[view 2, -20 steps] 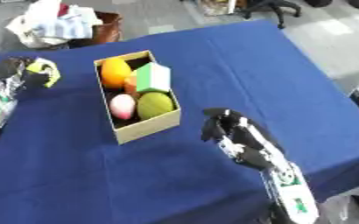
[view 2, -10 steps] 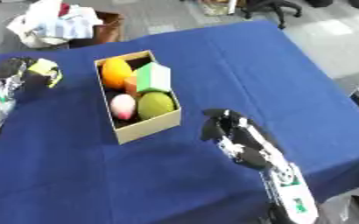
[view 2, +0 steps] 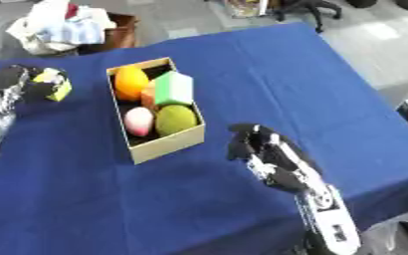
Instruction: Pick up objects on the table and place them in the box.
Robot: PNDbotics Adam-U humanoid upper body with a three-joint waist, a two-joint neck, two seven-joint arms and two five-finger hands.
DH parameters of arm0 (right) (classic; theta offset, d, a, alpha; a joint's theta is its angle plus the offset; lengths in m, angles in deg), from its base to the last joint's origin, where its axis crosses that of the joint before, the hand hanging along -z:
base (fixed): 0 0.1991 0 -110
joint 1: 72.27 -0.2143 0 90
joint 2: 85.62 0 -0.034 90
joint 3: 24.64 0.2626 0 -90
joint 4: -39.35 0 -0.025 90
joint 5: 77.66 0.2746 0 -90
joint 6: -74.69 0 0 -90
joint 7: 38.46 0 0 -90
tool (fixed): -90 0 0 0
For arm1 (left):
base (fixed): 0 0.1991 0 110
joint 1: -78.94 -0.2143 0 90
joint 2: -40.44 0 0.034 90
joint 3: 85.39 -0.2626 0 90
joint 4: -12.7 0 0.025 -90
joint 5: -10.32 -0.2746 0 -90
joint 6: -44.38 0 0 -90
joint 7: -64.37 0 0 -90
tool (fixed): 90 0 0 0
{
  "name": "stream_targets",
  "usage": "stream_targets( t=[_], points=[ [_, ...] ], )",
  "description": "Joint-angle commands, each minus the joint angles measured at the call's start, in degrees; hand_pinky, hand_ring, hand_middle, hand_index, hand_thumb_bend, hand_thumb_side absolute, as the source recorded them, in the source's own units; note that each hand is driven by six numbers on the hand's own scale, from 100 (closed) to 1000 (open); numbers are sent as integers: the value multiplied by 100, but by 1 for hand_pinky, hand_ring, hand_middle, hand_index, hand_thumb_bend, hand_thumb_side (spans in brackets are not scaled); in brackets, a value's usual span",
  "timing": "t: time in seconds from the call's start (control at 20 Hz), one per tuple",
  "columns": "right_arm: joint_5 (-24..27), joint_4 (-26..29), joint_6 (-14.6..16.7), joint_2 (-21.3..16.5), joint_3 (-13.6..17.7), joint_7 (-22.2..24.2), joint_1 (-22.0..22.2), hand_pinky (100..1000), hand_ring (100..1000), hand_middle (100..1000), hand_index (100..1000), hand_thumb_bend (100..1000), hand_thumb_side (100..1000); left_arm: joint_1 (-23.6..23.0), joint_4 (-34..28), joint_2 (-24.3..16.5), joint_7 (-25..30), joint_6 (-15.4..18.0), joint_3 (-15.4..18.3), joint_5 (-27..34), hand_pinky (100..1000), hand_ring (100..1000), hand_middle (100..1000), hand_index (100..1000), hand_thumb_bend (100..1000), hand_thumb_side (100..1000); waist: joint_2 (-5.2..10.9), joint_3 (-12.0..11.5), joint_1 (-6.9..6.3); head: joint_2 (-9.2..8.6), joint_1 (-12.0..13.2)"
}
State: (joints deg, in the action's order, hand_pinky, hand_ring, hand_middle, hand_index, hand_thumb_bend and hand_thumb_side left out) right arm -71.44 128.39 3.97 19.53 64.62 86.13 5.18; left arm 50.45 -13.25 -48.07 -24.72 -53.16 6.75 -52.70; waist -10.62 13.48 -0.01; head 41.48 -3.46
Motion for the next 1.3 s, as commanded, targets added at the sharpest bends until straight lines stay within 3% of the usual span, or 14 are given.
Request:
stream_targets(
  t=[0.05, 0.1, 0.15, 0.2, 0.25, 0.35, 0.4, 0.5, 0.7, 0.9, 1.1, 1.3],
  points=[
    [7, 64, 10, -74, 31, -3, -47, 588, 573, 562, 827, 100, 450, 87, 25, -33, 215, 104, -74, -159, 794, 743, 753, 889, 455, 1000, 15, 7, 67, -43, -16],
    [7, 64, 10, -74, 32, -3, -48, 588, 573, 562, 827, 100, 450, 82, 40, -28, 319, 139, -81, -231, 789, 732, 742, 882, 461, 1000, 14, 7, 68, -42, -18],
    [7, 63, 11, -73, 33, -3, -48, 588, 573, 562, 827, 100, 449, 80, 45, -23, 409, 167, -80, -299, 773, 704, 718, 874, 396, 872, 14, 7, 70, -39, -19],
    [7, 63, 12, -72, 33, -3, -49, 588, 573, 562, 827, 100, 449, 78, 45, -19, 492, 190, -77, -362, 766, 693, 707, 871, 363, 805, 14, 8, 71, -36, -22],
    [8, 62, 13, -71, 33, -2, -49, 588, 573, 562, 827, 100, 449, 80, 36, -16, 565, 209, -66, -416, 745, 648, 653, 849, 299, 636, 14, 7, 73, -35, -24],
    [8, 61, 13, -70, 35, -2, -49, 588, 573, 562, 828, 100, 449, 85, -15, -18, 598, 184, -29, -473, 722, 598, 587, 817, 242, 446, 16, 4, 76, -35, -25],
    [8, 60, 13, -70, 35, -2, -49, 588, 573, 562, 828, 100, 449, 87, -46, -20, 564, 147, -9, -479, 703, 560, 535, 781, 202, 295, 17, 2, 77, -37, -27],
    [9, 60, 15, -68, 35, 0, -48, 588, 573, 562, 828, 100, 449, 90, -106, -25, 420, 60, 23, -449, 680, 524, 485, 736, 100, 276, 19, -1, 79, -38, -31],
    [9, 57, 16, -67, 38, 1, -48, 588, 573, 562, 828, 100, 448, 94, -283, -38, -153, -55, 61, -242, 641, 476, 407, 668, 100, 253, 21, -3, 82, -38, -37],
    [6, 52, 16, -72, 40, -1, -43, 588, 573, 562, 828, 100, 449, 159, -647, -78, -496, 133, -19, 210, 642, 470, 381, 661, 100, 245, 25, -7, 79, -46, -46],
    [6, 52, 18, -76, 37, 5, -38, 588, 573, 562, 828, 100, 448, 231, -1250, -81, -240, 451, -295, 721, 643, 471, 377, 667, 100, 244, 34, -20, 74, -50, -56],
    [9, 54, 18, -72, 33, 14, -42, 588, 573, 562, 828, 100, 447, 237, -1831, 5, 390, 957, -800, 979, 656, 492, 401, 681, 100, 246, 43, -7, 75, -46, -54]
  ],
)
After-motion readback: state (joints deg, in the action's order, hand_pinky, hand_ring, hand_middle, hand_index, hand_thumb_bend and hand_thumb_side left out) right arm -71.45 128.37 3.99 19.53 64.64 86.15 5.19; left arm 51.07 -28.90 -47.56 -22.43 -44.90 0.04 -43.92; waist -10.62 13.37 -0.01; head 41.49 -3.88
